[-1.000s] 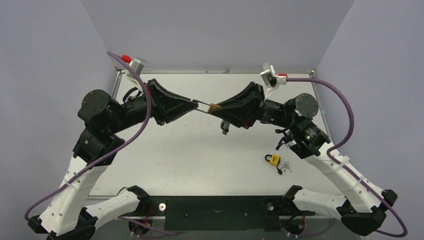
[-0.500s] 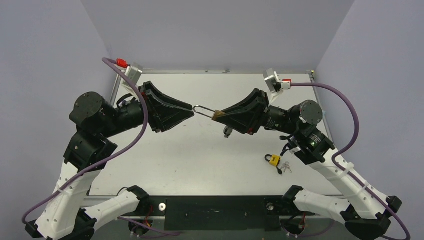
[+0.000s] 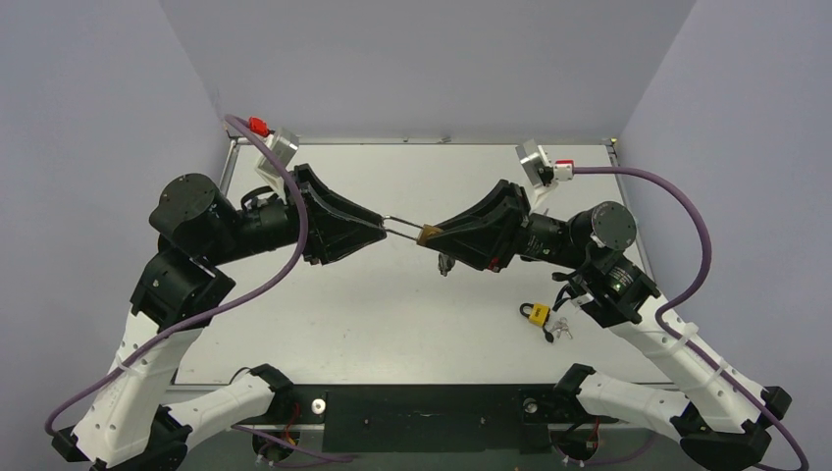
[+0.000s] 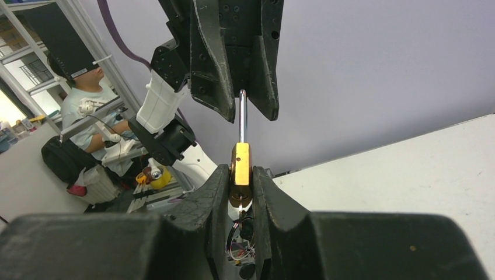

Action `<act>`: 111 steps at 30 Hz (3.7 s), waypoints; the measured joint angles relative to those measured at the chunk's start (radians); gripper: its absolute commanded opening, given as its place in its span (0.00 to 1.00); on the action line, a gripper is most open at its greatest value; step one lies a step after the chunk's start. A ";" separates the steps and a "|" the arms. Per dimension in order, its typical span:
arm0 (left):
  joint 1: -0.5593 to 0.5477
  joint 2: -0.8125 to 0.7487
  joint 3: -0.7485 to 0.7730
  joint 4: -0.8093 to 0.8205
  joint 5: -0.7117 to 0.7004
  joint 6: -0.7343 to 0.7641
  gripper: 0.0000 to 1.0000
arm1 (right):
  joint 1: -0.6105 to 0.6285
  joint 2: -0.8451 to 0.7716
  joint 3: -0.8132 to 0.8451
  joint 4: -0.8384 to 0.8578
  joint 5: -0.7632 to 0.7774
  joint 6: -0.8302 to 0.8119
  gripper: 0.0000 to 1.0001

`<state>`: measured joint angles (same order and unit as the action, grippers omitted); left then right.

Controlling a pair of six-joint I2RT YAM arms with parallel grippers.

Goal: Lock with the key
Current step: Lock the lock.

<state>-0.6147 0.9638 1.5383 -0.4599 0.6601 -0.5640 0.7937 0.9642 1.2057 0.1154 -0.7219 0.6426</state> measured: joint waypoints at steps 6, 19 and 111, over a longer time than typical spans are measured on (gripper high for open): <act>0.000 0.007 0.000 -0.002 0.015 0.005 0.33 | 0.013 0.000 0.000 -0.019 -0.001 -0.006 0.00; 0.000 0.012 0.013 -0.008 0.047 0.024 0.22 | 0.013 0.000 0.000 -0.065 -0.001 -0.032 0.00; -0.282 -0.044 -0.127 0.073 -0.509 0.077 0.00 | 0.057 0.021 0.029 -0.145 0.164 -0.035 0.26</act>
<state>-0.8963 0.9199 1.4109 -0.3870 0.1509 -0.4870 0.8505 0.9848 1.2350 -0.0296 -0.5579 0.6075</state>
